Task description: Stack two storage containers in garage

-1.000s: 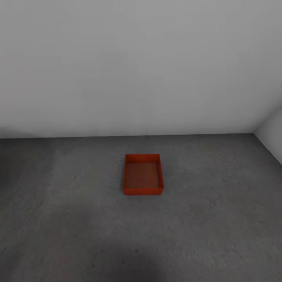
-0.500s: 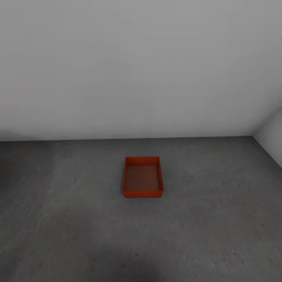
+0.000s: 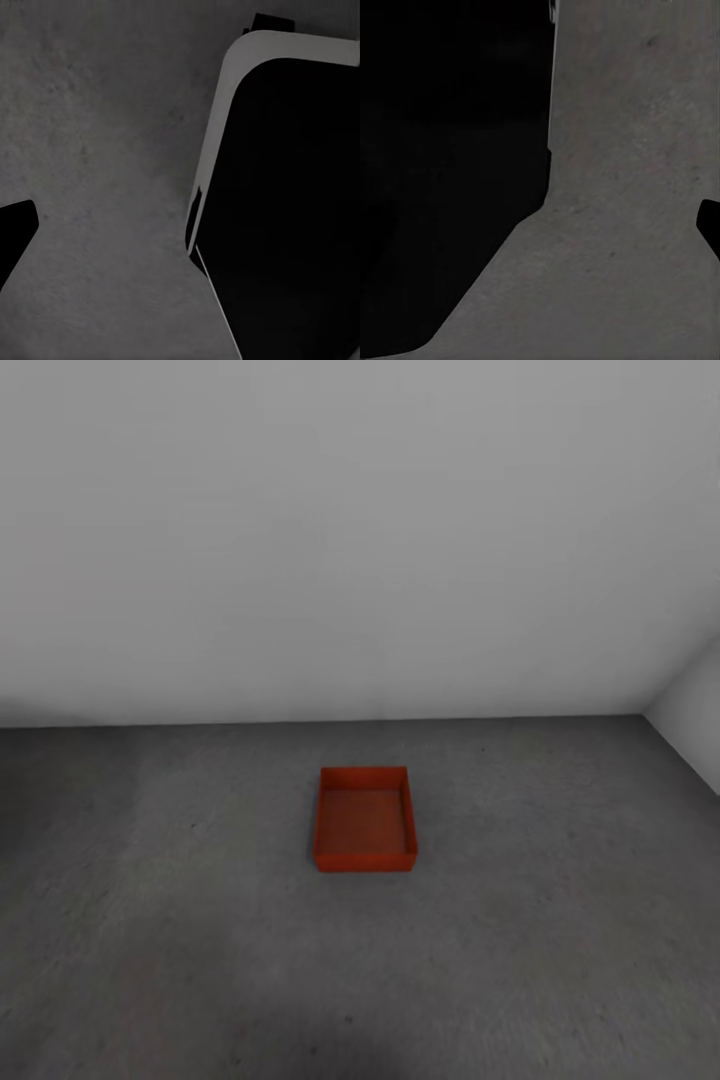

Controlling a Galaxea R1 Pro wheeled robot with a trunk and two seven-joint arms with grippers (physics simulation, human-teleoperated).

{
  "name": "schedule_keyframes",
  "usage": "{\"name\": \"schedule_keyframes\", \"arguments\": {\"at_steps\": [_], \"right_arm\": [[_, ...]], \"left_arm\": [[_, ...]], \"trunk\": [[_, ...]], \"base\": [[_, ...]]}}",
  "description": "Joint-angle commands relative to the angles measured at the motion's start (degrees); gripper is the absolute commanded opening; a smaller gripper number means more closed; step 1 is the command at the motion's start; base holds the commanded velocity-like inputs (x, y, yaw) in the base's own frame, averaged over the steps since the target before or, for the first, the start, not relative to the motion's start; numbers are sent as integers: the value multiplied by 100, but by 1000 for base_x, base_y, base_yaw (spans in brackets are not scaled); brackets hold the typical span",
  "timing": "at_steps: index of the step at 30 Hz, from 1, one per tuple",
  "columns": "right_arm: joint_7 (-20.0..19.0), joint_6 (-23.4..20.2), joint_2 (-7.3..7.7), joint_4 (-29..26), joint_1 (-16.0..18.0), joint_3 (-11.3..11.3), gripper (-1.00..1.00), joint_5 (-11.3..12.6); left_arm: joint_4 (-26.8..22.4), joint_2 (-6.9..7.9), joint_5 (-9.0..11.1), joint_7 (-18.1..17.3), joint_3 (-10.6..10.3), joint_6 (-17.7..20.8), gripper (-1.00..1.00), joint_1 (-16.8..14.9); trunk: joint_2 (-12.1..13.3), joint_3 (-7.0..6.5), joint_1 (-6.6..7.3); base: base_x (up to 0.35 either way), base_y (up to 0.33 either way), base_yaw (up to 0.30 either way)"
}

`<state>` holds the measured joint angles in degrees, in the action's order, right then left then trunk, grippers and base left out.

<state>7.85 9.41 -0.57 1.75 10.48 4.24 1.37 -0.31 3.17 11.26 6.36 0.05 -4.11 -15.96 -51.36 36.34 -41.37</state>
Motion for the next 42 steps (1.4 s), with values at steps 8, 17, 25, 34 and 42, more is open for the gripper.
{"name": "schedule_keyframes", "arguments": {"at_steps": [8, 17, 25, 34, 42], "right_arm": [[15, 51, 3, 19, 7, 40, 100, 38], [15, 43, 4, 19, 7, 41, 100, 55], [15, 87, -2, 19, 3, 41, 100, 55], [14, 119, -22, 19, -104, 41, 100, 16], [15, 115, -26, 19, -116, 41, 100, 21]], "left_arm": [[5, 0, 33, 5, -7, -19, 100, 1], [5, 0, 34, 5, 2, -19, 100, 1], [5, 0, 34, 5, -3, -19, 100, -1], [5, 0, 34, 5, -1, -19, 100, 4], [5, 0, 34, 5, -1, -19, 100, 5]], "trunk": [[-3, -72, -1], [-3, -156, -1], [-3, -232, -1], [-3, -316, -1], [-3, -392, -1]], "base": [[0, 0, 0], [0, 0, 0], [0, 0, 0], [0, 0, 0], [0, 0, 0]]}}
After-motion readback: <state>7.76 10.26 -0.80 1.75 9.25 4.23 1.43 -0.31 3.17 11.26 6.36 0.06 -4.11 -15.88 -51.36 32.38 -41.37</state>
